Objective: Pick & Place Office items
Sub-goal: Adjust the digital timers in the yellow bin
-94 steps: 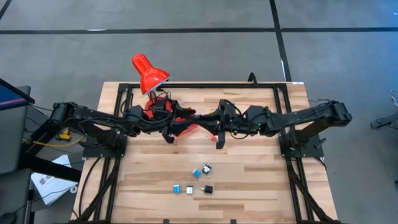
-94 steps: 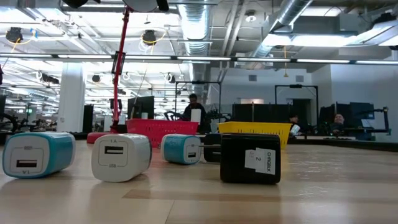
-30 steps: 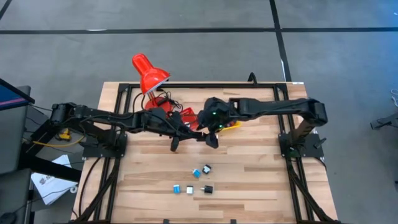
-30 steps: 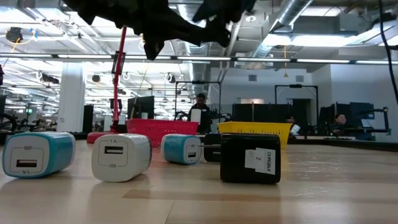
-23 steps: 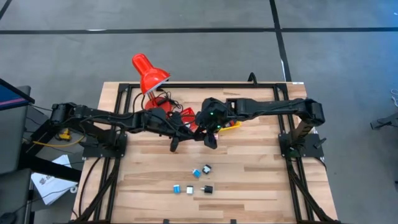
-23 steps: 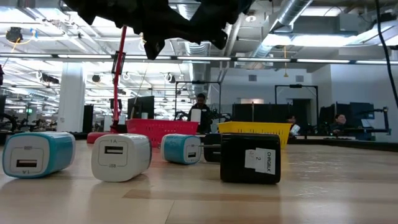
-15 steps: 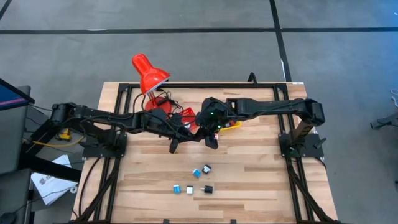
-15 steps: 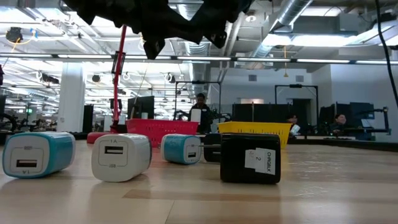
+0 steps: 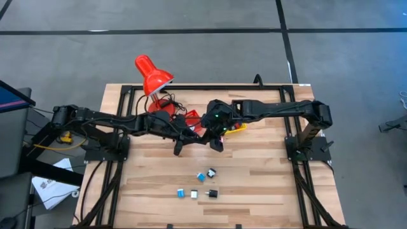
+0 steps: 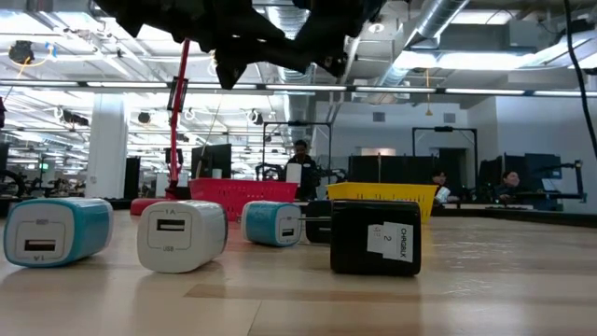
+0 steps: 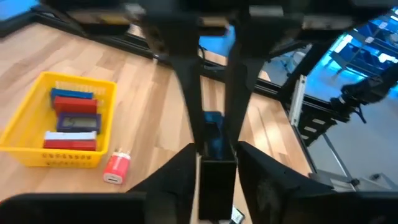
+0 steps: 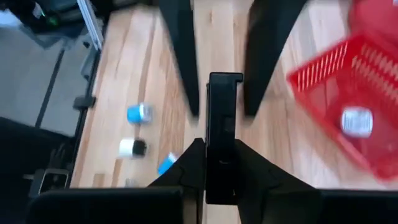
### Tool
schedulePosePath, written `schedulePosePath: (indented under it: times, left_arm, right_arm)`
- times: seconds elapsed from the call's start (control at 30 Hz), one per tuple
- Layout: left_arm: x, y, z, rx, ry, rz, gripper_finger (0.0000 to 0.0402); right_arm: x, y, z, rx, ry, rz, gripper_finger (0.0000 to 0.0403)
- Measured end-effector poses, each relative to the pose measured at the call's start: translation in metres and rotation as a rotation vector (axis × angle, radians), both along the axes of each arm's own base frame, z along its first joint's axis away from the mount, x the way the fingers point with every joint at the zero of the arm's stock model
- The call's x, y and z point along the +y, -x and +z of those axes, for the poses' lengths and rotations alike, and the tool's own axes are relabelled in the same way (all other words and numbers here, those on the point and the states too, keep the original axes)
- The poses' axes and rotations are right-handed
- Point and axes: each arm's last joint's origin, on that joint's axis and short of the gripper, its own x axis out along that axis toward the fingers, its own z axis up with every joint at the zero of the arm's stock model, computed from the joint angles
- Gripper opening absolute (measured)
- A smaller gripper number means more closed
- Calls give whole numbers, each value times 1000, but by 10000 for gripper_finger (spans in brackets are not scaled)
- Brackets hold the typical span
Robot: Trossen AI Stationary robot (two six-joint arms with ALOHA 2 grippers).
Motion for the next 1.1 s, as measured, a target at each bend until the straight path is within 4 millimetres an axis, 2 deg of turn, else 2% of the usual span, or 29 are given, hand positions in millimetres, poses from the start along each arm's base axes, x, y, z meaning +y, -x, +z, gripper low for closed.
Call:
schedulePosePath:
  times: [0.23,0.33,0.43,0.53,0.7,0.77,0.83,1.1]
  left_arm:
    - [0,12,5,43,-33,-9,195]
    - [0,17,11,27,-38,-12,222]
    - [-1,21,18,-2,-39,-17,240]
    - [-1,23,22,-24,-40,-16,249]
    - [1,23,25,-54,-64,59,255]
    - [2,23,26,-65,-74,95,255]
    - [3,23,27,-78,-83,127,255]
    - [4,22,29,-92,-89,152,255]
  right_arm:
    - [-6,19,9,79,39,-47,48]
    - [-12,33,1,139,39,-72,48]
    - [-18,54,-17,203,18,-157,48]
    - [-29,77,-34,220,13,-350,48]
    - [-53,102,-57,179,-21,-859,48]
    - [-57,105,-65,172,-32,-1004,48]
    - [-58,103,-71,179,-28,-1072,48]
    - [-58,88,-103,270,1,-1096,49]
